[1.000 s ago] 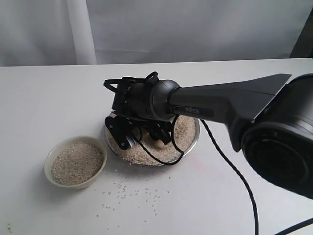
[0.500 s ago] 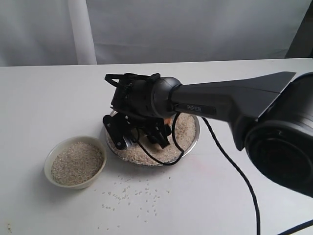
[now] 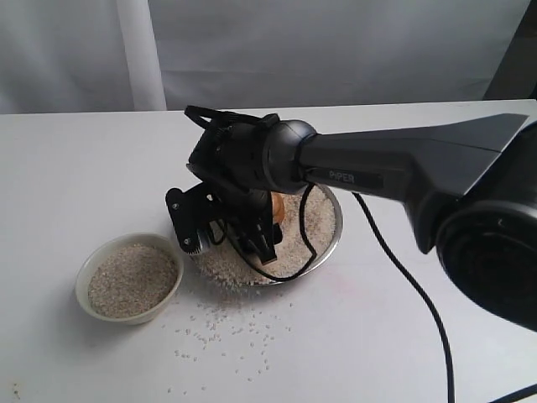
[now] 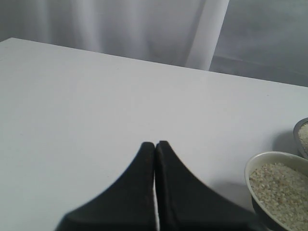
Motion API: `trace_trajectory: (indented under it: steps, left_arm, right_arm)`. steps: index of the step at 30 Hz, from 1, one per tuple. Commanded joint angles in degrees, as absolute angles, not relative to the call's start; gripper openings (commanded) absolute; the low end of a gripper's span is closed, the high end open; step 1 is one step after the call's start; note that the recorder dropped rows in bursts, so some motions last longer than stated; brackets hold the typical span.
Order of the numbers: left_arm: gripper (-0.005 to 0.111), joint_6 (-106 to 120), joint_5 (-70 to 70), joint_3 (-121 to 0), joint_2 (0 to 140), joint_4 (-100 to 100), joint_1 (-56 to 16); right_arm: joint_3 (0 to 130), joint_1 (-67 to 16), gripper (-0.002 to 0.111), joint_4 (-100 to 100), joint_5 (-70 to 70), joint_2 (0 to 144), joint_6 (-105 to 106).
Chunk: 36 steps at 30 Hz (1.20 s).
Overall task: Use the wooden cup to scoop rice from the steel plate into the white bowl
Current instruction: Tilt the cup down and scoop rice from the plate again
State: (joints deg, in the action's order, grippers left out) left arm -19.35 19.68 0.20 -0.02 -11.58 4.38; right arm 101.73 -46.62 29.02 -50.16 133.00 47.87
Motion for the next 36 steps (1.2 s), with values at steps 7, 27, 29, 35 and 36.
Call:
trace_trajectory:
  steps: [7,27,29,35,36]
  left_arm:
    - [0.0,-19.45,19.33,0.0,0.0,-11.26,4.01]
    - [0.0,-19.45,19.33,0.0,0.0,-11.26,4.01]
    - [0.0,-19.45,19.33,0.0,0.0,-11.26,4.01]
    - [0.0,-19.45,19.33,0.0,0.0,-11.26,4.01]
    - [0.0,-19.45,19.33,0.0,0.0,-11.26,4.01]
  right_arm:
    - [101.81,-43.88,0.0,21.13,-50.12,132.28,44.59]
    - [101.81,-39.84,0.0,1.74,-47.39,132.28,45.63]
    - [101.81,-39.38,0.0,0.0,-47.39,132.28,46.01]
    - [101.81,-37.88,0.0,-5.23,-46.68,132.28,47.31]
    - [101.81,-37.77,0.0,-5.94,-46.68,132.28,47.83]
